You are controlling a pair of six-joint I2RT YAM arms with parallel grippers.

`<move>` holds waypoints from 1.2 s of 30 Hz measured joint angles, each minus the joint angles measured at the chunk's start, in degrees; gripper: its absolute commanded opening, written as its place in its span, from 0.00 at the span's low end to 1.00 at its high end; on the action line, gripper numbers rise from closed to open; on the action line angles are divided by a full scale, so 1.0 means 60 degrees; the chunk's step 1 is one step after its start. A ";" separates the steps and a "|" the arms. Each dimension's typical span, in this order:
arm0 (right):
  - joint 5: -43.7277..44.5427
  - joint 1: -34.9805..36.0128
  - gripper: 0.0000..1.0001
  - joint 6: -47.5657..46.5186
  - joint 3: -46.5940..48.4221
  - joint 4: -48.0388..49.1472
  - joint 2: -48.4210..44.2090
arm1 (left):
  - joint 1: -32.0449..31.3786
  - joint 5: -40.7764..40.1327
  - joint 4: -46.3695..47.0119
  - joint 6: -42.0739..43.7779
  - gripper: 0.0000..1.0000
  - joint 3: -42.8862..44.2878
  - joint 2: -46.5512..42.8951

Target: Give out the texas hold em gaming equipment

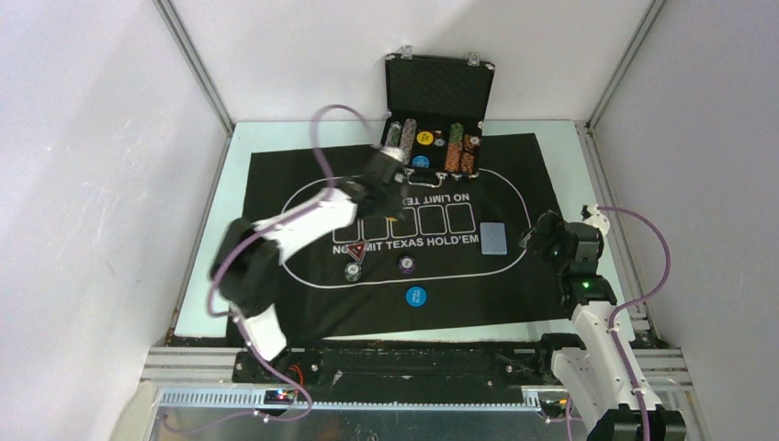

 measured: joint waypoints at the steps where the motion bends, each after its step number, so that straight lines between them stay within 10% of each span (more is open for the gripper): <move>1: 0.0004 -0.0004 1.00 0.0000 0.0000 0.0000 0.0000 | 0.0466 -0.0146 0.0229 -0.0135 0.20 -0.0455 -0.0634; 7: 0.0007 -0.0055 1.00 0.0000 -0.0004 0.0004 0.0000 | 0.4120 -0.1293 0.0688 -0.1235 0.20 -0.2776 -0.3366; 15: -0.0004 -0.0120 1.00 0.0000 -0.0036 0.0073 0.0102 | 0.8011 -0.1650 0.0517 -0.2040 0.20 -0.3792 -0.2699; 22: -0.0004 -0.0182 1.00 -0.0004 -0.0047 0.0084 0.0211 | 0.8524 -0.1665 0.0350 -0.1971 0.23 -0.3424 -0.1406; 36: -0.0004 -0.0229 1.00 -0.0004 -0.0062 0.0080 0.0273 | 0.8670 -0.1770 -0.0321 -0.1978 0.61 -0.3107 -0.0936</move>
